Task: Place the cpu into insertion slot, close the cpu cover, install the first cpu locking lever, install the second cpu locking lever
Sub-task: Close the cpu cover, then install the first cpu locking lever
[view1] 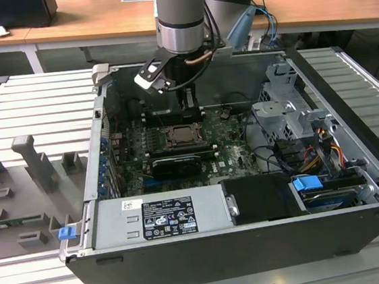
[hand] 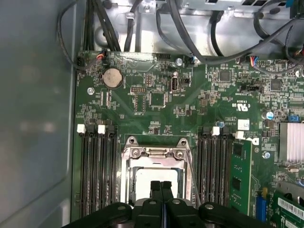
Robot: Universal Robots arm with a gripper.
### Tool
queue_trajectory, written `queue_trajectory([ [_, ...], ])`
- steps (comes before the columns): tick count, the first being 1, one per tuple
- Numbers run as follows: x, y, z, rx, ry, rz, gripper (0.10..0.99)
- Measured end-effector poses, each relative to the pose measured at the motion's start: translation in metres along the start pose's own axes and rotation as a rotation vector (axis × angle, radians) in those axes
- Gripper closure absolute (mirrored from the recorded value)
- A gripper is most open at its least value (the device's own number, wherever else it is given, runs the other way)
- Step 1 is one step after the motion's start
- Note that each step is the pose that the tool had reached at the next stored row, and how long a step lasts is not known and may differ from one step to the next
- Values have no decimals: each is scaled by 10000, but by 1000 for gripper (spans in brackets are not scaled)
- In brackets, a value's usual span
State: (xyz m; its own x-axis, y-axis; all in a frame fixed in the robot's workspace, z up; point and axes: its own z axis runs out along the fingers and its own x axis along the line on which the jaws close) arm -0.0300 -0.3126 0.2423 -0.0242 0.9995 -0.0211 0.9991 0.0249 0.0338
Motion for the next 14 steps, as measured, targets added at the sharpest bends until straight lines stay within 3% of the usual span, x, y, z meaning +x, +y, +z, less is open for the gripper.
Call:
queue_trajectory([
  [14, 0, -24, -12, 0, -1, 0, 980],
])
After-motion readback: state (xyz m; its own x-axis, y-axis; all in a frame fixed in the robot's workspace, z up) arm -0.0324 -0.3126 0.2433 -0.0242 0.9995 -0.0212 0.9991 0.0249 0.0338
